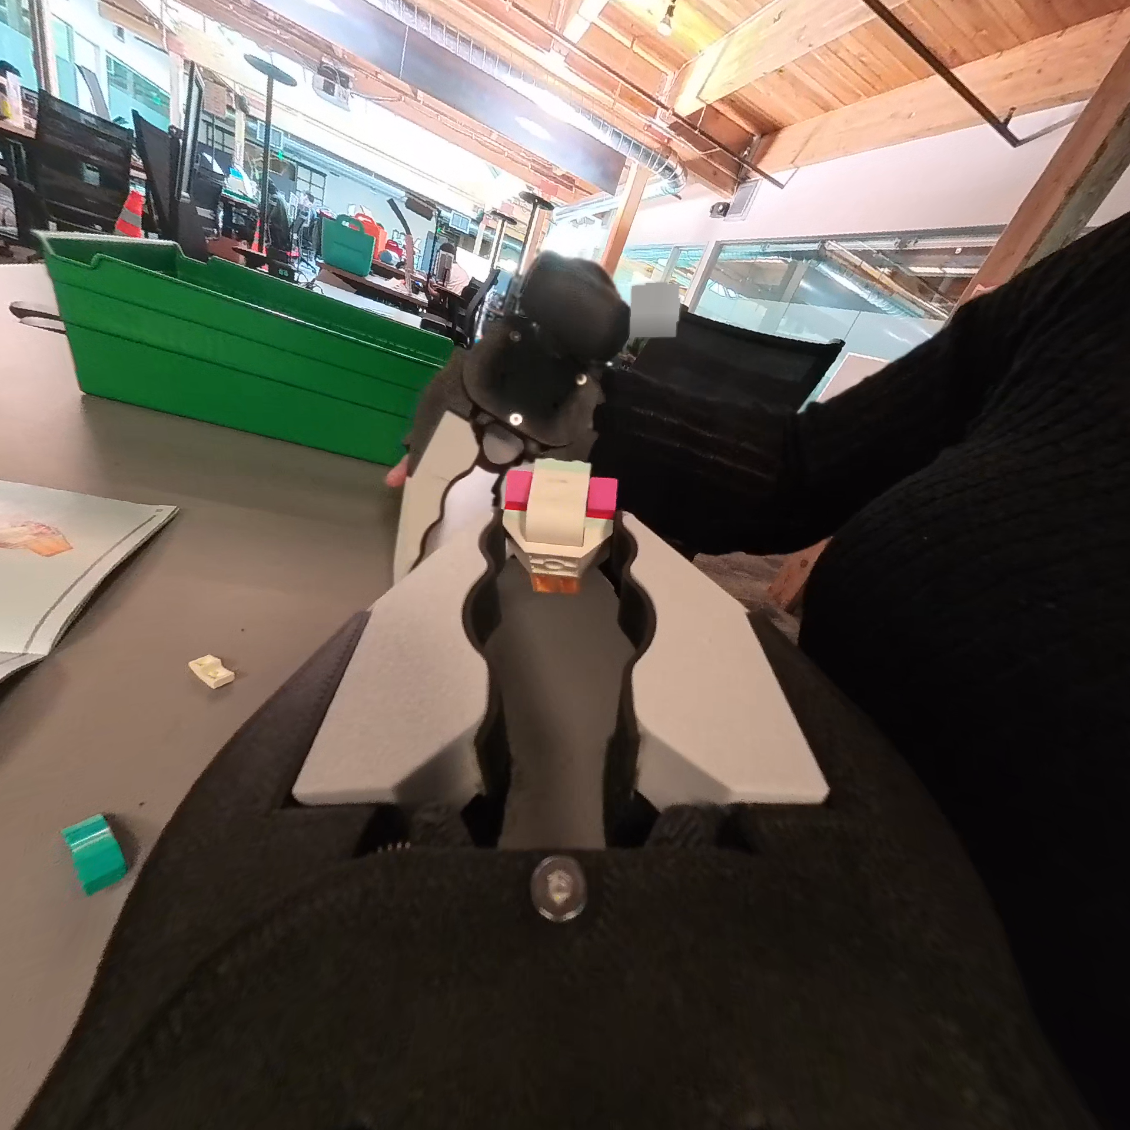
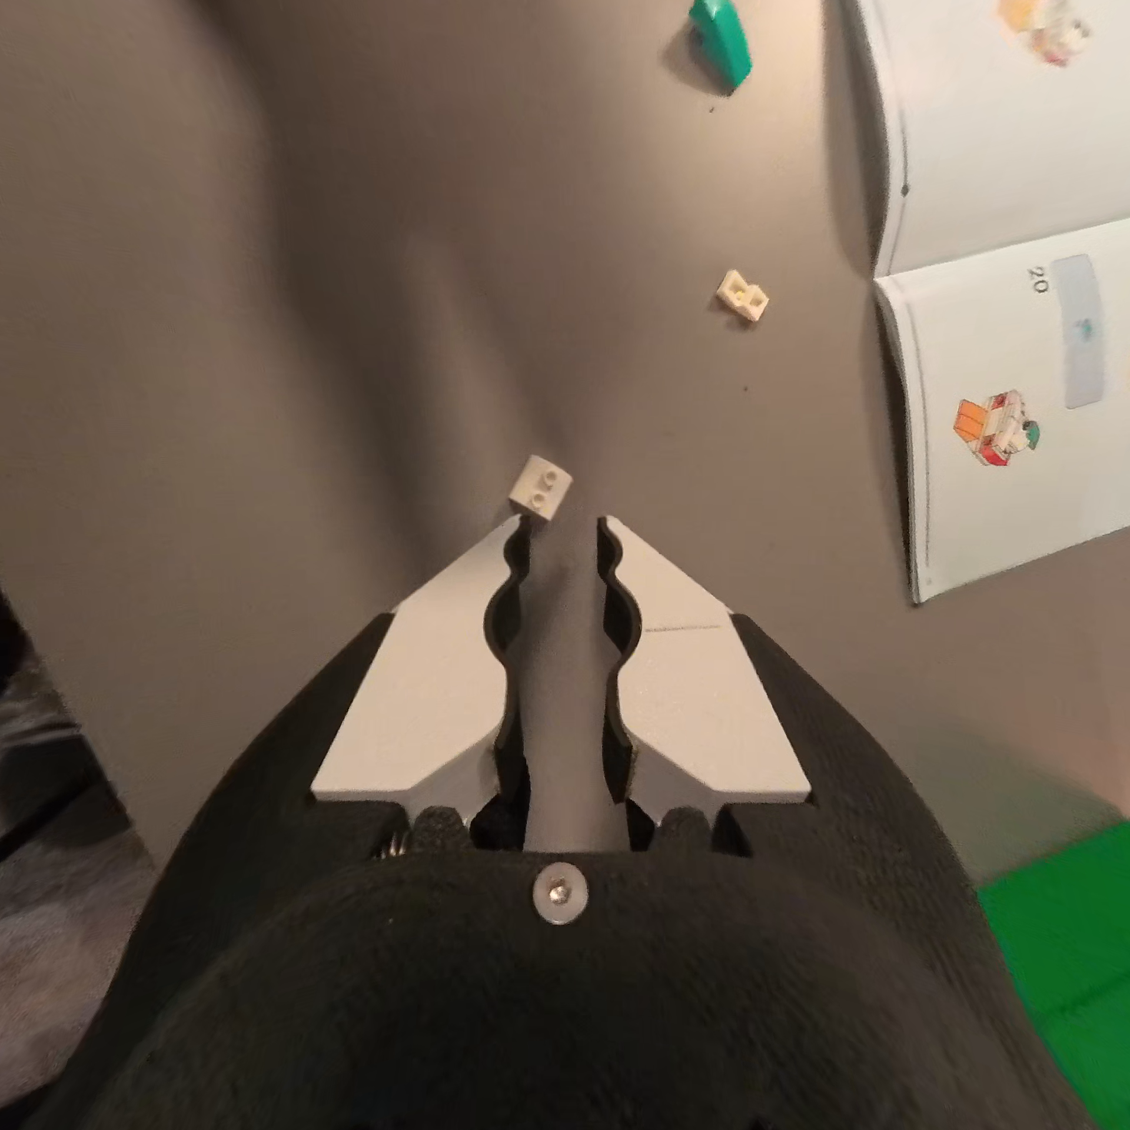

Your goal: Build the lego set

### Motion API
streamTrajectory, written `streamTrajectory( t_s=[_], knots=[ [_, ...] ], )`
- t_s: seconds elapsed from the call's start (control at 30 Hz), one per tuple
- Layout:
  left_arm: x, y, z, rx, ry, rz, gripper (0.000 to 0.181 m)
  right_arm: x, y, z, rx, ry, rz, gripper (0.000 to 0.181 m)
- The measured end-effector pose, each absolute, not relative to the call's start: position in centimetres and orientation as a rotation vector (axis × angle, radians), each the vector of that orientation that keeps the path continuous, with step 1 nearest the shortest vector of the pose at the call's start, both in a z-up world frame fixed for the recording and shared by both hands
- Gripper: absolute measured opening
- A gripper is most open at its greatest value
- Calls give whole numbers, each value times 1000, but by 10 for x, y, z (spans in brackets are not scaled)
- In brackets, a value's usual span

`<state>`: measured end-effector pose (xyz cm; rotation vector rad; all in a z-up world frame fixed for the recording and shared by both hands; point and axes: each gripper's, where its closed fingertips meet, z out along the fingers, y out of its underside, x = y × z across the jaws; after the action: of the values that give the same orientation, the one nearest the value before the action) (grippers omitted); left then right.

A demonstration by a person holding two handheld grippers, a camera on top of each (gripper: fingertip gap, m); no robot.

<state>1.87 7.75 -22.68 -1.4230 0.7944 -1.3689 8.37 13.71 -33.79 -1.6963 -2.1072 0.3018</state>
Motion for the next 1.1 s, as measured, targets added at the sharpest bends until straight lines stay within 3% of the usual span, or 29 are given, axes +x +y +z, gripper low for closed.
streamTrajectory(
  t_s=[0.13,0.47,0.77,1.1],
  knots=[
    [16,79,-224,-1412,775,-1373,34,77,124,-329,-1803,-1907,588,26],
    [17,80,-223,-1393,762,-1360,34,70,128,-342,-1890,-1768,684,20],
    [17,76,-199,-1212,712,-1290,34,17,91,-182,-1363,-1465,1201,13],
    [19,72,-198,-1198,734,-1280,34,5,70,-182,-1340,-1623,1187,13]
  ],
)
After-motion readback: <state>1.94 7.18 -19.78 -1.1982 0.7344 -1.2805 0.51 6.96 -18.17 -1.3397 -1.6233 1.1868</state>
